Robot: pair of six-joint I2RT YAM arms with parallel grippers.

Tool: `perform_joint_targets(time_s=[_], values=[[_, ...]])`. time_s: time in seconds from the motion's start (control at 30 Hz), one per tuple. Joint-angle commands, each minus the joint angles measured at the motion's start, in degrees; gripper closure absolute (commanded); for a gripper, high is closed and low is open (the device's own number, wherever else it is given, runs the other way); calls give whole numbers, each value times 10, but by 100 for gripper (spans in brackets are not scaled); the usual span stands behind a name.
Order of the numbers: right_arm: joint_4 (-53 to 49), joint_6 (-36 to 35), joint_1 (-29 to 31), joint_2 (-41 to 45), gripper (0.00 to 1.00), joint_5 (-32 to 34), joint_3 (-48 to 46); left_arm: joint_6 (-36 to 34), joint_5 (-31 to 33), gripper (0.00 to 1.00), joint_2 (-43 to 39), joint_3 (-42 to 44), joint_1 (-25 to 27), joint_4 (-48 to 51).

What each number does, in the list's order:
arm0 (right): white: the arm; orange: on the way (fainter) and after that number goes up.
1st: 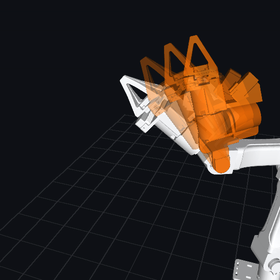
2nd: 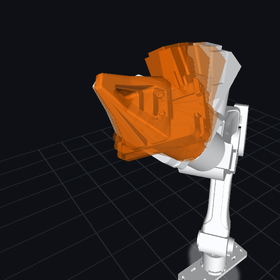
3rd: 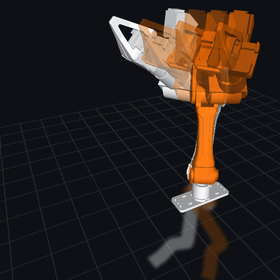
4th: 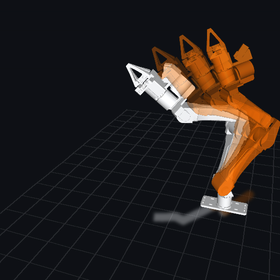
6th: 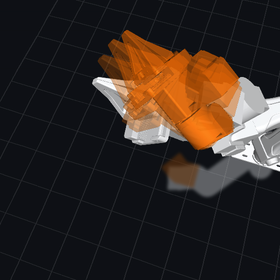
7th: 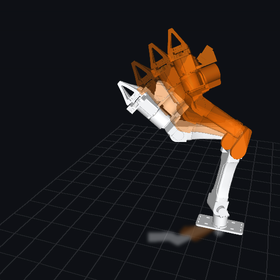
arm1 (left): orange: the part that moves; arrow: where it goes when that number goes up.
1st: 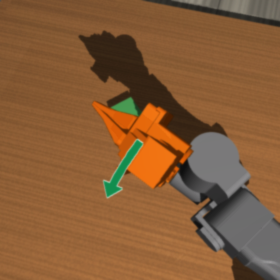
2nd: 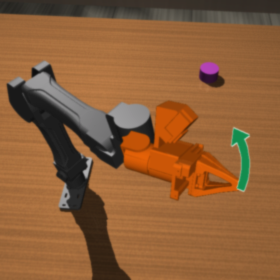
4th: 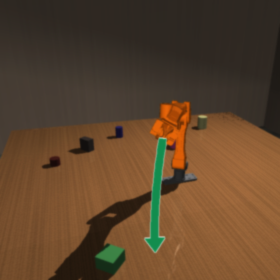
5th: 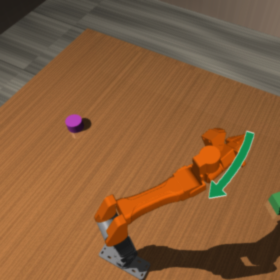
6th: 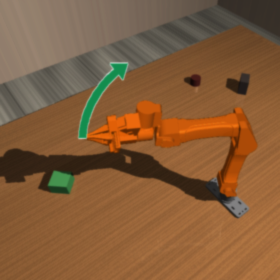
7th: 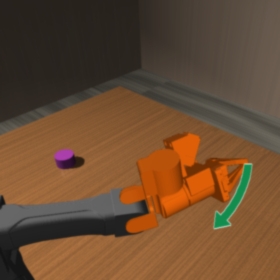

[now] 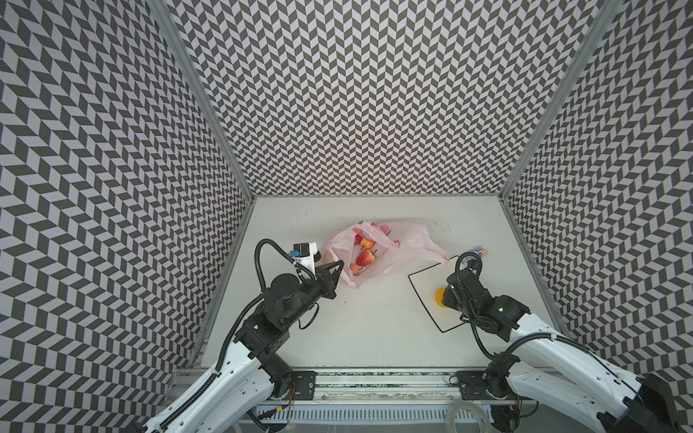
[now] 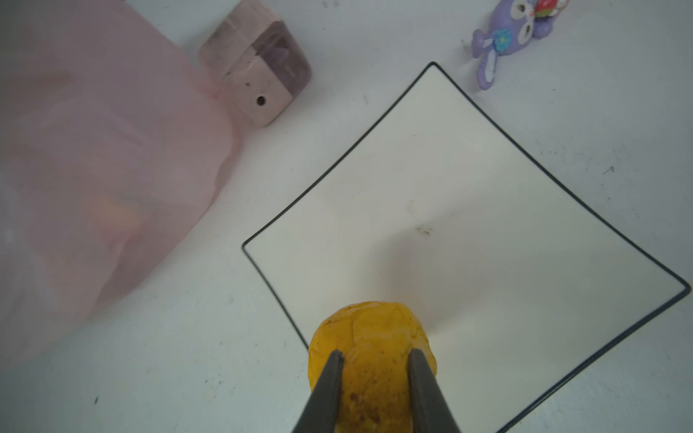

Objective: Take the fake fruits out of the plastic bag
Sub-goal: 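Carry the yellow lemon to the white plate and open the right gripper, then move the right gripper back over the bag opening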

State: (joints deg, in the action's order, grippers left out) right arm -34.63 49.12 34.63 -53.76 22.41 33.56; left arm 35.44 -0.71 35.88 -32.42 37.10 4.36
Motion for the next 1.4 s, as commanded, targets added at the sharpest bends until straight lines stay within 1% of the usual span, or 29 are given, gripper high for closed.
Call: perform_joint_targets(time_s=[0.0, 0.13, 0.27, 0.4, 0.5, 0.57, 0.63, 0.8, 0.9, 0.97, 1.0, 1.03, 1.1, 1.13, 1.2, 1.3, 1.37], values=[[96, 1, -32, -19, 82, 13, -14, -6, 7, 100, -11, -5, 2, -8], [115, -3, -49, -45, 78, 17, -29, -2, 13, 100, -18, -3, 1, -5], [138, -9, -59, -58, 70, 2, -44, 1, 16, 100, -19, 2, 2, -7], [136, -11, -61, -64, 59, -3, -47, 4, 19, 100, -16, 2, 2, -11], [122, -12, -62, -56, 46, -5, -43, 4, 19, 100, -14, 3, 1, -14], [98, -11, -63, -44, 38, -4, -33, 3, 19, 100, -13, 4, 2, -16], [66, -11, -63, -24, 33, 0, -17, 2, 19, 100, -14, 5, 2, -17], [-24, -21, -63, 54, 32, 7, 55, 1, 18, 100, -15, 6, 2, -22], [-41, -62, -63, 99, 34, -3, 114, 1, 16, 100, -15, 6, 1, -25], [-19, -104, -62, 113, 38, -34, 150, 2, 12, 100, -15, 6, 2, -25], [7, -136, -62, 112, 40, -72, 166, 2, 12, 100, -15, 5, 2, -24], [29, -160, -60, 107, 41, -110, 179, 2, 11, 100, -15, 6, 1, -22], [62, -184, -51, 80, 44, -178, 207, 4, 11, 100, -17, 7, 1, -17], [73, -189, -37, 60, 45, -196, 219, 6, 10, 100, -18, 7, 2, -13], [100, -211, 14, 19, 46, -211, 244, 8, 7, 100, -20, 9, 2, -9], [153, -256, 102, -60, 46, -198, 272, 9, 3, 100, -22, 7, 2, 2], [185, -265, 129, -117, 47, -206, 286, 9, 3, 100, -24, 3, 1, 13]])
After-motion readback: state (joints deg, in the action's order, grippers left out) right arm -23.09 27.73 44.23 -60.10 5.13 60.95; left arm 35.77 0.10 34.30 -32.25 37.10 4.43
